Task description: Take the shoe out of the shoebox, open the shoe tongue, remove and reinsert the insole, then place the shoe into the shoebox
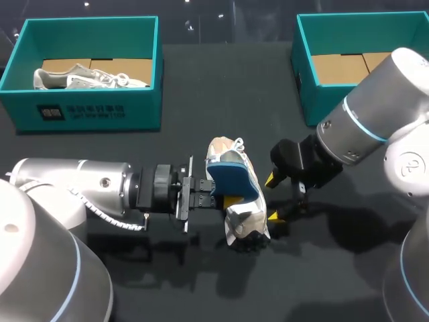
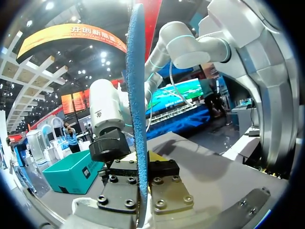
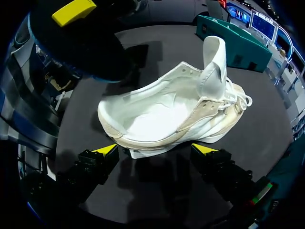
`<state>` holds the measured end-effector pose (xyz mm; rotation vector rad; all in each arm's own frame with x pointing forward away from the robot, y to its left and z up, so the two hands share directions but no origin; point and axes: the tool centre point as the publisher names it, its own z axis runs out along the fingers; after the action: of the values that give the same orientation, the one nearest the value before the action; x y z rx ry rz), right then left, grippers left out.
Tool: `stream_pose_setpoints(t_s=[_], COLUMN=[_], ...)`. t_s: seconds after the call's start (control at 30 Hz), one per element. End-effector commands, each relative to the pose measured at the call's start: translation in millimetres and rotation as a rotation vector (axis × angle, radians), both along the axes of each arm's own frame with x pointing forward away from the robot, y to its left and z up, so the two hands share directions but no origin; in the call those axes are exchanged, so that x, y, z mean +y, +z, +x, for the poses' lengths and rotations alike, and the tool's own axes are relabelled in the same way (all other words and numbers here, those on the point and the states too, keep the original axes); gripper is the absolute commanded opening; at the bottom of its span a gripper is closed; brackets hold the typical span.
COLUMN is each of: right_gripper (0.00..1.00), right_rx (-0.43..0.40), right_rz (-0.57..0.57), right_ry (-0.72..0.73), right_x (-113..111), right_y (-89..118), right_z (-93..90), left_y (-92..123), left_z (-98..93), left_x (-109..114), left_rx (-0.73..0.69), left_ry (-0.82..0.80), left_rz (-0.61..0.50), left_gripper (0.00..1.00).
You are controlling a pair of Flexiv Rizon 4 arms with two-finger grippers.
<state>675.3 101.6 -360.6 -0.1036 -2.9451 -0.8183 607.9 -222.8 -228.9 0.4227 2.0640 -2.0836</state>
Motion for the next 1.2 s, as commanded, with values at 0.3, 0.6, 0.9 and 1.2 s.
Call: stream_pose_setpoints(t_s=[0.3,0.6,0.9,1.2], right_gripper=[1.00,1.00,1.00,1.00], right_rx=[-0.002,-0.002,-0.002,-0.002], right_rz=[0.000,0.000,0.000,0.000], right_ry=[-0.001,-0.001,-0.001,-0.001], right_x=[0.9,0.9,0.9,0.9], right_y=[-2.0,-2.0,-2.0,-2.0], right_z=[-0.8,-0.8,-0.8,-0.8], left_y=[-5.1,-14.2,-18.4,-26.6], left_z=[6.6,11.5,14.8,18.0], left_x=[-21.3,-27.9,-30.0,-36.9], left_rx=[-0.011,0.021,0.040,0.051], left_ry=[0.007,0.016,0.028,0.027], left_rz=[0.006,0.018,0.024,0.033], left_gripper=[0.00,0.00,0.00,0.00])
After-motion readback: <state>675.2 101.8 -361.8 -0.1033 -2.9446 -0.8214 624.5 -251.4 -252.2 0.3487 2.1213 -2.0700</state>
